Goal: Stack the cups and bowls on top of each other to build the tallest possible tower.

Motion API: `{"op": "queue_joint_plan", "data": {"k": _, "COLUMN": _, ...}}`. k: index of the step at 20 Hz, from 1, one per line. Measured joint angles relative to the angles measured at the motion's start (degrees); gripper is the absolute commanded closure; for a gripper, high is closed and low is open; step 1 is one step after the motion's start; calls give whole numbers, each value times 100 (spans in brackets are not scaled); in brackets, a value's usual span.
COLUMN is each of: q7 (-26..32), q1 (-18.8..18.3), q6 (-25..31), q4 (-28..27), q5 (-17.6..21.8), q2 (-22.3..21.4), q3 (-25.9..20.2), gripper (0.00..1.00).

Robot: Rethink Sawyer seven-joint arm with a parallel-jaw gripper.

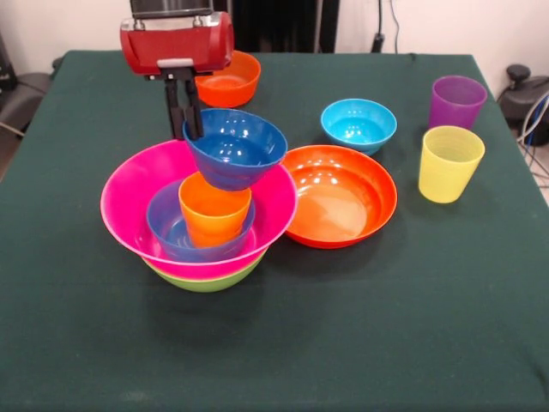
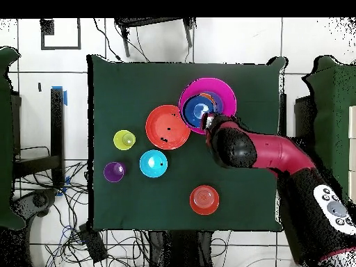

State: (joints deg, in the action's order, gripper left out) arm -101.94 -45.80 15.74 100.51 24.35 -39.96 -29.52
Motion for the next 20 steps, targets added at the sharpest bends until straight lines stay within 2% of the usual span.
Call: {"op": "queue_joint_plan", "data": {"k": 20, "q7": 0, "q1": 0, "q6": 0, "q4": -134, "q5": -1, "q2": 132, "q3": -47, "gripper": 100}}
